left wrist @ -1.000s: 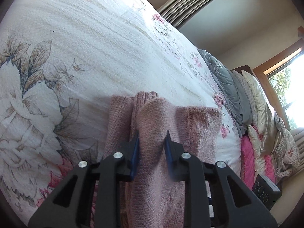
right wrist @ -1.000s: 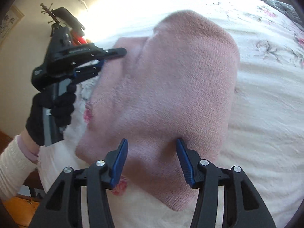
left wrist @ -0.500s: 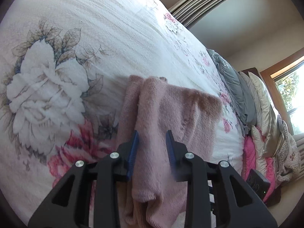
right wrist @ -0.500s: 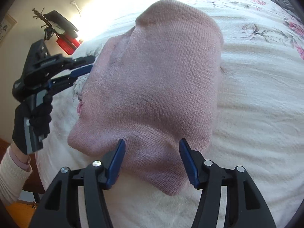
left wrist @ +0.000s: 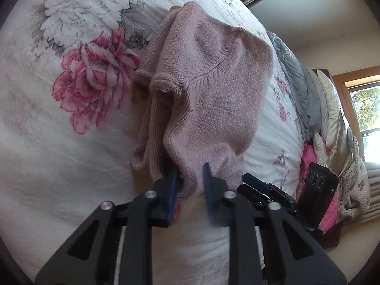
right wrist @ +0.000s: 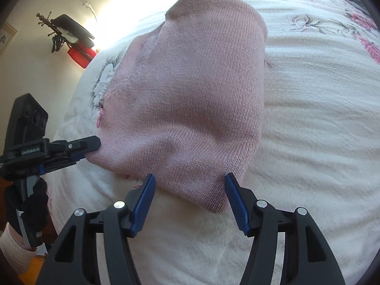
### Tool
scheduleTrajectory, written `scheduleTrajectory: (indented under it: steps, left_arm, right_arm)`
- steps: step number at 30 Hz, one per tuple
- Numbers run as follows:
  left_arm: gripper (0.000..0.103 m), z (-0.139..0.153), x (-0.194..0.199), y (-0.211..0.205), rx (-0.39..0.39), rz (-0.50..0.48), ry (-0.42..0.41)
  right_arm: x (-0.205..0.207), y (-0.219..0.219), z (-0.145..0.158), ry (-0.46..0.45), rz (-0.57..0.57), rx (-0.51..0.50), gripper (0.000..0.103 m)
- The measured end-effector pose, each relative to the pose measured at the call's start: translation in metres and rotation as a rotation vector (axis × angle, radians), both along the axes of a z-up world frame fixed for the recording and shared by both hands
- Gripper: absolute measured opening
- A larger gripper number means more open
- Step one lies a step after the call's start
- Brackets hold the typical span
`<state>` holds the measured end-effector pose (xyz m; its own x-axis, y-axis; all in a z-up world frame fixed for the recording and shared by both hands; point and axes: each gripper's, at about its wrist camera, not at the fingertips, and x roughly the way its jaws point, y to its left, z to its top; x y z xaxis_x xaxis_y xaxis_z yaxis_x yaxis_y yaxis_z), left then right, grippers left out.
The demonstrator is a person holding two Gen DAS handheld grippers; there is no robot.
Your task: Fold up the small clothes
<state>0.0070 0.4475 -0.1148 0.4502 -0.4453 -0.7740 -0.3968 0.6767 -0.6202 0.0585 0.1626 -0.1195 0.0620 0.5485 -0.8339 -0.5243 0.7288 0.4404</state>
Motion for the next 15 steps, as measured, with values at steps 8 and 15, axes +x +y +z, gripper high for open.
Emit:
scheduleTrajectory:
  steps: [8,15]
  left_arm:
    - [0.006,-0.021,-0.013,0.02,0.03,0.01,0.031]
    - [0.015,-0.02,-0.007,0.028,-0.005,-0.014,0.012]
  right_arm:
    - [0.001,-0.009,-0.008,0.027,-0.036,0.008,0.064]
    - [0.005,-0.015,-0.009,0.038,-0.041,-0.002,0.064]
